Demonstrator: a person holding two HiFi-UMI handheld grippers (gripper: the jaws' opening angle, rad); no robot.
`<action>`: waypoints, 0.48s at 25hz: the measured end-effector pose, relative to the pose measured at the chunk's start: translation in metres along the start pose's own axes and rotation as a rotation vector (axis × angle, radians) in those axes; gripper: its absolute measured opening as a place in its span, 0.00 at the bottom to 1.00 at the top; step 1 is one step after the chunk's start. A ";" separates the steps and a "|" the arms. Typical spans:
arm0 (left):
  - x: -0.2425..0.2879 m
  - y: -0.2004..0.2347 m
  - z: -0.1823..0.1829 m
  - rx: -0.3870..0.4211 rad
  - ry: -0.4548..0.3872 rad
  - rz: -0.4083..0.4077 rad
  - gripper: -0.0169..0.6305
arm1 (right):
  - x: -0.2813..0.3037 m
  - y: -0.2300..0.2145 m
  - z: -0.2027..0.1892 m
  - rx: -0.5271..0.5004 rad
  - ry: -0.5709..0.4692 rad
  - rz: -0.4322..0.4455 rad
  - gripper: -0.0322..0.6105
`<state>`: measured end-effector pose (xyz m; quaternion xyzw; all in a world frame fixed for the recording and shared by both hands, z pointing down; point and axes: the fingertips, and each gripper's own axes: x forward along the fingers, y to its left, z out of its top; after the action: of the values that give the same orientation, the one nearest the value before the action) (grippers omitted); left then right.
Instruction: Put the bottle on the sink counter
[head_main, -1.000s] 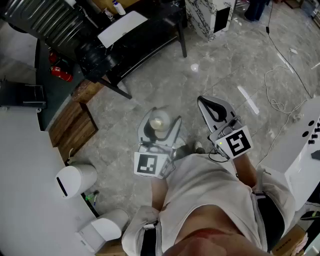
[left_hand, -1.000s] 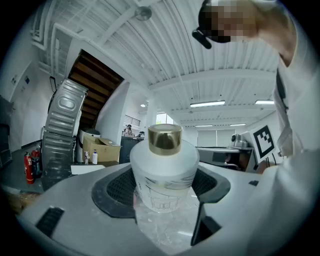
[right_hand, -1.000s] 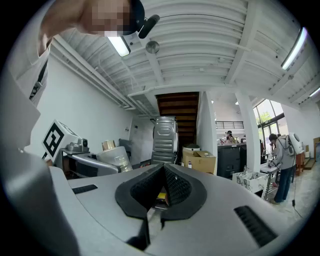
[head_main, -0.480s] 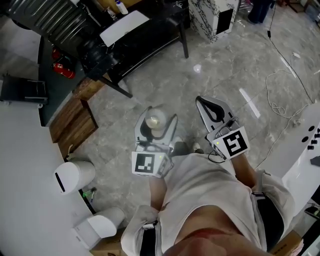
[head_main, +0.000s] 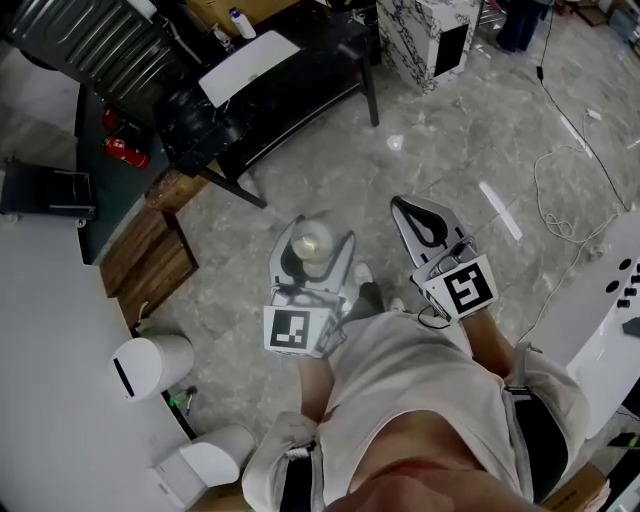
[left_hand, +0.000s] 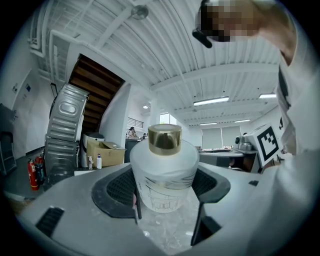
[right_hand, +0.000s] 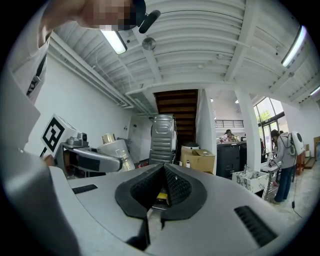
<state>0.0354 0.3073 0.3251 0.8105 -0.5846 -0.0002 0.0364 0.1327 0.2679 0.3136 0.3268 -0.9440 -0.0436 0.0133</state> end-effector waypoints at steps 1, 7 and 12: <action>0.005 0.006 0.000 -0.001 0.003 -0.001 0.53 | 0.007 -0.002 -0.001 0.000 0.003 -0.001 0.05; 0.033 0.047 -0.001 -0.012 0.006 -0.015 0.53 | 0.056 -0.013 -0.005 -0.008 0.021 -0.007 0.05; 0.051 0.082 0.001 0.002 0.004 -0.037 0.53 | 0.094 -0.018 -0.006 -0.010 0.034 -0.028 0.05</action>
<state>-0.0262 0.2329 0.3314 0.8213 -0.5693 0.0015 0.0369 0.0705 0.1955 0.3176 0.3406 -0.9387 -0.0430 0.0302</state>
